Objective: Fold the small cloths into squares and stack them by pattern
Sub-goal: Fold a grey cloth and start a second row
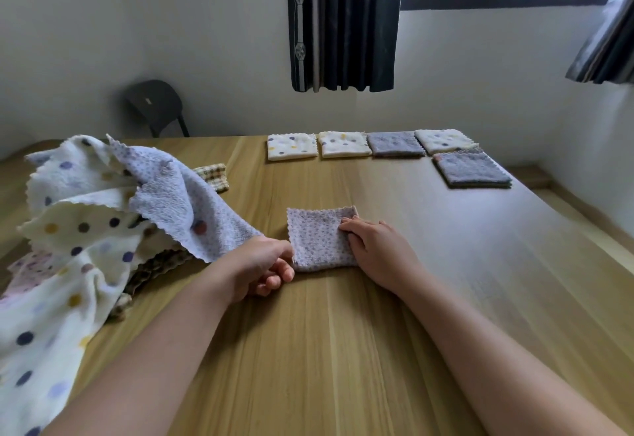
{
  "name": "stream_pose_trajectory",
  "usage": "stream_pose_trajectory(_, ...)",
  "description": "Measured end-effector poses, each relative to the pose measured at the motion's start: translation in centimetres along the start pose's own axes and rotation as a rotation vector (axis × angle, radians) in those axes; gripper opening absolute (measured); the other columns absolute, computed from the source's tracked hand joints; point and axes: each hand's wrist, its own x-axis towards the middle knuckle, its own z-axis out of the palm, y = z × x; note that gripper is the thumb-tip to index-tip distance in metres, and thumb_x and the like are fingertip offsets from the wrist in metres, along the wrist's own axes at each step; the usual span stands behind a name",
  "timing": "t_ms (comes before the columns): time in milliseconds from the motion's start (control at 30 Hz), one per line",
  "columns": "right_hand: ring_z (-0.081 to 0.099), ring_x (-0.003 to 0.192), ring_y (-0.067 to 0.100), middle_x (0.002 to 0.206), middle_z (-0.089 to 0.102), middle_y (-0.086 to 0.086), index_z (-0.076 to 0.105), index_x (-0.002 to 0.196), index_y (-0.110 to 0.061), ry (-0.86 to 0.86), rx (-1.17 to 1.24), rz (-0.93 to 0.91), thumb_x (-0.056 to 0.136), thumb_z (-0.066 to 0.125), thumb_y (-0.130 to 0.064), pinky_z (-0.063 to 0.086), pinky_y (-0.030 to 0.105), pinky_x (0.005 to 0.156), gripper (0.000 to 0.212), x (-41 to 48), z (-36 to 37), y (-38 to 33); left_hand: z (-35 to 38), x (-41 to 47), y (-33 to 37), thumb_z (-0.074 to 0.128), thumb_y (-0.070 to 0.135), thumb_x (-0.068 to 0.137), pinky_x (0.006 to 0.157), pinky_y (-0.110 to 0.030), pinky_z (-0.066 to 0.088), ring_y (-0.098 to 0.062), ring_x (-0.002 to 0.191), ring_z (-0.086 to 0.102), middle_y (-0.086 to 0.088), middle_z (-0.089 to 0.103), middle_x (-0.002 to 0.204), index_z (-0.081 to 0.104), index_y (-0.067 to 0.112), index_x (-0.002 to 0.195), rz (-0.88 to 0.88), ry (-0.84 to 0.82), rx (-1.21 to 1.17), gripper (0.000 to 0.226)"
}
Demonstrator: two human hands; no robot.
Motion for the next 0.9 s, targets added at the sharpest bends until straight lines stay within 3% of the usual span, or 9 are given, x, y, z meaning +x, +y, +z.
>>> stream_pose_trajectory(167,0.051,0.125,0.018,0.137,0.057,-0.005,0.06,0.125,-0.023,0.005,0.003,-0.008,0.101,0.038,-0.019,0.037,0.035,0.102,0.033,-0.1,0.3,-0.1,-0.3,0.3,0.5,0.048,0.015,0.092,0.033,-0.014,0.018,-0.006,0.033,0.026,-0.001,0.049,0.053,0.049,0.013,0.095,-0.019,-0.154,-0.09,0.004)
stream_pose_trajectory(233,0.051,0.124,0.018,0.136,0.057,-0.004,0.06,0.125,-0.023,0.006,-0.002,-0.003,0.101,0.038,-0.019,0.037,0.034,0.101,0.033,-0.1,0.2,-0.1,-0.5,0.6,0.7,0.049,0.017,0.092,0.032,-0.014,0.018,-0.005,0.032,0.024,0.0,0.047,0.053,0.049,0.015,0.101,-0.046,-0.22,-0.086,0.01)
stream_pose_trajectory(400,0.046,0.13,0.018,0.141,0.053,-0.003,0.058,0.129,-0.024,-0.012,0.001,0.012,0.102,0.037,-0.018,0.033,0.035,0.106,0.035,-0.3,-0.2,-0.5,-1.1,0.7,1.3,0.05,0.023,0.092,0.032,-0.013,0.019,-0.005,0.033,0.026,0.0,0.049,0.055,0.045,0.016,0.085,-0.084,-0.224,0.042,0.011)
stream_pose_trajectory(600,0.055,0.11,0.022,0.133,0.059,-0.003,0.061,0.123,-0.023,0.007,-0.004,0.027,0.101,0.038,-0.018,0.034,0.03,0.093,0.033,-0.2,-0.1,-0.4,-0.5,0.4,2.1,0.045,0.02,0.094,0.031,-0.012,0.02,-0.002,0.03,0.03,-0.001,0.057,0.052,0.043,0.01,0.085,-0.127,-0.375,0.016,0.013)
stream_pose_trajectory(767,0.056,0.108,0.02,0.13,0.061,-0.004,0.062,0.122,-0.022,0.011,0.017,0.024,0.101,0.037,-0.018,0.033,0.03,0.095,0.033,-0.3,0.0,-0.4,-0.2,0.2,2.3,0.04,0.017,0.096,0.035,-0.012,0.014,0.0,0.026,0.027,0.001,0.051,0.038,0.038,0.011,0.074,-0.125,-0.46,0.034,0.023)
stream_pose_trajectory(900,0.056,0.108,0.021,0.13,0.061,-0.004,0.062,0.122,-0.022,0.015,0.025,0.031,0.1,0.038,-0.018,0.034,0.032,0.097,0.033,-0.1,-0.1,-0.4,-0.4,1.0,2.3,0.046,0.011,0.093,0.03,-0.012,0.021,-0.001,0.029,0.031,-0.003,0.061,0.057,0.04,0.011,0.077,-0.093,-0.471,0.023,0.017)
